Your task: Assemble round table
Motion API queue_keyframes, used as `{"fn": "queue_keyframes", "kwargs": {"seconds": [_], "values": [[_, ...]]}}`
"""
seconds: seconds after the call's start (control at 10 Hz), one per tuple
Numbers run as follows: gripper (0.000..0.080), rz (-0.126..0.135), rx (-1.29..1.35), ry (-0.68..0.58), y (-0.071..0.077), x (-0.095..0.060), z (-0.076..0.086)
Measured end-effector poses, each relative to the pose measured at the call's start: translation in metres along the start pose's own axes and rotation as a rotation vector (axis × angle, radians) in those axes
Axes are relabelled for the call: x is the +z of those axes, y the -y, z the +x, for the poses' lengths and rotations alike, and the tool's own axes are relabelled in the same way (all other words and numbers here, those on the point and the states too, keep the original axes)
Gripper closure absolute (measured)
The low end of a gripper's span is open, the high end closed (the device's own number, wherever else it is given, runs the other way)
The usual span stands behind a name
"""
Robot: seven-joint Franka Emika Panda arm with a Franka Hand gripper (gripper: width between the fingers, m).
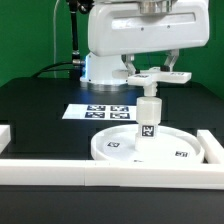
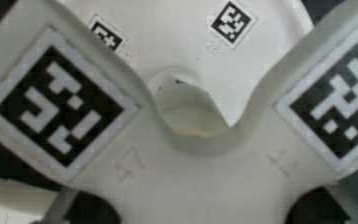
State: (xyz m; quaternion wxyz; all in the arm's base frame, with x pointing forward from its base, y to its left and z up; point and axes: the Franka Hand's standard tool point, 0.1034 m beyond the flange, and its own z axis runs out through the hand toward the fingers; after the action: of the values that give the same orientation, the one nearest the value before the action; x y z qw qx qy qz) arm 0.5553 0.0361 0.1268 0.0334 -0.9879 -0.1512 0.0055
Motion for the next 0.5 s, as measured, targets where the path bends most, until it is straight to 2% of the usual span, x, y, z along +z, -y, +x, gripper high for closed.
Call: {"fn": "queue_keyframes", "kwargs": {"seconds": [0.5], "values": [[0.0353, -0.001, -0.002, 0.0, -0.0023, 0.0024, -0.0004]]}}
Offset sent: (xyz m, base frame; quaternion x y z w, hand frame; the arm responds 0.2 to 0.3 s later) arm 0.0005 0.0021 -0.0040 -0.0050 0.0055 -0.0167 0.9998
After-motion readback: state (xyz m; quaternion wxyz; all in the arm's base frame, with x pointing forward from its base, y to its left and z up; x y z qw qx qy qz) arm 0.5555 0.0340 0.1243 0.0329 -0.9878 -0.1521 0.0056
